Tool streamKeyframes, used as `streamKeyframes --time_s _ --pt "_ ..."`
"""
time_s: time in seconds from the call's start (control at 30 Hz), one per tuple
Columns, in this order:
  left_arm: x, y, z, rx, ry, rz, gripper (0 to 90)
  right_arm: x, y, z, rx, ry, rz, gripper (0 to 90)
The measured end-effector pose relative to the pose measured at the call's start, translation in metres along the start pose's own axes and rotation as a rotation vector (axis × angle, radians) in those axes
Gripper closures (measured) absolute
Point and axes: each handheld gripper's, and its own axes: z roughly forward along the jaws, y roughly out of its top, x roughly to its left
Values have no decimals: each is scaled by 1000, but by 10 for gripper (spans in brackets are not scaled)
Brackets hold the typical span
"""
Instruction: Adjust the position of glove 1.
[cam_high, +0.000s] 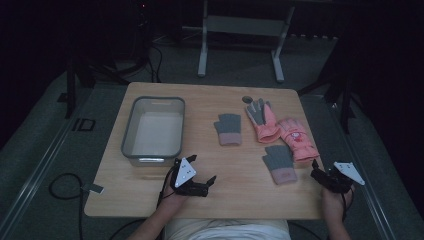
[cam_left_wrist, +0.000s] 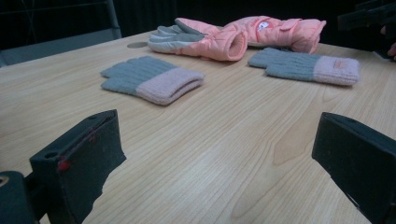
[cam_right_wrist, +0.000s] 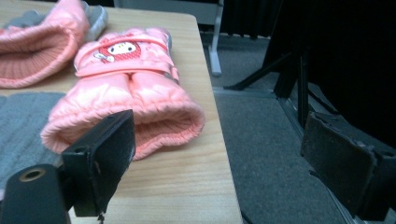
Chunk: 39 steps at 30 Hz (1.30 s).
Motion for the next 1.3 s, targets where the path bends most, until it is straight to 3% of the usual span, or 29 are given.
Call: streamKeyframes --time_s 0.27,0.6,1.0,1.17,1.3 --pt "0 0 1 3 -5 0 13 -5 2 2 84 -18 31 127" --pt "0 0 1 4 -7 1 13 -5 5 3 119 44 13 127" --pt "-1 0 1 6 -11 10 13 -5 5 2 116 44 8 127" --pt "0 0 0 5 -10 2 13 -5 12 2 117 69 11 127" --pt "0 0 1 3 -9 -4 13 -3 38 -6 76 106 23 127"
